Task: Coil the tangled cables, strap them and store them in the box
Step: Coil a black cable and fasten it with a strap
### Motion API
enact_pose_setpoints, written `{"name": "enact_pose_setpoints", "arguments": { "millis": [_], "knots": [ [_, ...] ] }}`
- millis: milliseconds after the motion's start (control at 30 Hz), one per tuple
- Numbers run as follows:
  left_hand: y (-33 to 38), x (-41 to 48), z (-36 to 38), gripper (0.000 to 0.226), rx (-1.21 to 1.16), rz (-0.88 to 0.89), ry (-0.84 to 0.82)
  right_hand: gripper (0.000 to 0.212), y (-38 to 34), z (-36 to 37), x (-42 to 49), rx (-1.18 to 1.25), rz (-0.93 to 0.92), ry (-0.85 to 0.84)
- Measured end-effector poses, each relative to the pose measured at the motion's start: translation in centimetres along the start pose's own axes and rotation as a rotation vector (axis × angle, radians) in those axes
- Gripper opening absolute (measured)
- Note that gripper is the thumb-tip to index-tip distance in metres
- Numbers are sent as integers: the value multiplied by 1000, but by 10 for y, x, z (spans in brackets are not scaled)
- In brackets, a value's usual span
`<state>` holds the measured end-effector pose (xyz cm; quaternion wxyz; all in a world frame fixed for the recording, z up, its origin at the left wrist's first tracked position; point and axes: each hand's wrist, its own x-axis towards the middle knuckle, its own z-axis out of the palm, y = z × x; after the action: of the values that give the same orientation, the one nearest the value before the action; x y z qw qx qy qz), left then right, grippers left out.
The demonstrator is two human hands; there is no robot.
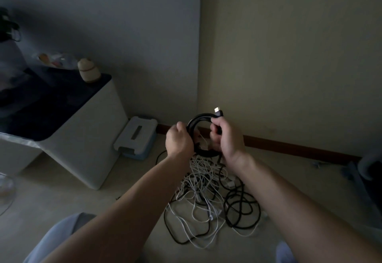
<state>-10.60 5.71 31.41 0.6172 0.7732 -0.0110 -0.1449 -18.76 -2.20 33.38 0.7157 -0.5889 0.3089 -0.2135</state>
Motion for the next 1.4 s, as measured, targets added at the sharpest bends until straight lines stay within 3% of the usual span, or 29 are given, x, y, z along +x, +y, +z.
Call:
{"name": "enact_pose_setpoints", "arguments": {
  "millis": [100, 200, 267, 400, 500, 567, 667, 733, 800, 900, 1033, 1167, 1300, 1400],
  "knots": [
    [20, 1, -12, 40, -39, 294, -151, 29, -1, -6, 0, -218, 52, -58],
    [26, 5, -17, 51, 312, 507, -421, 53, -1, -6, -3, -204, 49, -214],
    [24, 1, -17, 46, 442, 568, -519, 68, -6, -5, -5, -137, 75, -290],
    [20, 1, -13, 35, 745, 771, -440, 46, -6, 1, -3, -245, 39, -93],
    [29, -1, -13, 47, 583, 615, -361, 37, -3, 6, 0, -352, -109, 47],
    [33, 2, -14, 54, 475, 486, -423, 38, -7, 5, 1, -409, -153, 65],
    [40, 3, -23, 66, 387, 308, -663, 78, -8, 2, 6, -304, -36, 86],
    [41, 2, -27, 63, 319, 253, -733, 76, -6, 3, 10, -248, -59, 90],
    [41, 1, -26, 54, 177, 186, -669, 65, -10, -1, 13, -114, -43, 100],
    [42, 8, -24, 44, -175, -18, -502, 52, -16, -19, 16, 4, 54, -49],
    [41, 15, -28, 43, -379, -186, -426, 55, -12, -39, 11, -176, -17, -308],
    [37, 12, -24, 43, -547, -311, -395, 35, -11, -34, 7, -293, -95, -434],
    [34, 6, -18, 45, -648, -350, -346, 53, -1, -26, 4, -419, -120, -252],
    [34, 0, -16, 44, -703, -338, -316, 21, 6, -14, -1, -126, -28, -80]
  ]
}}
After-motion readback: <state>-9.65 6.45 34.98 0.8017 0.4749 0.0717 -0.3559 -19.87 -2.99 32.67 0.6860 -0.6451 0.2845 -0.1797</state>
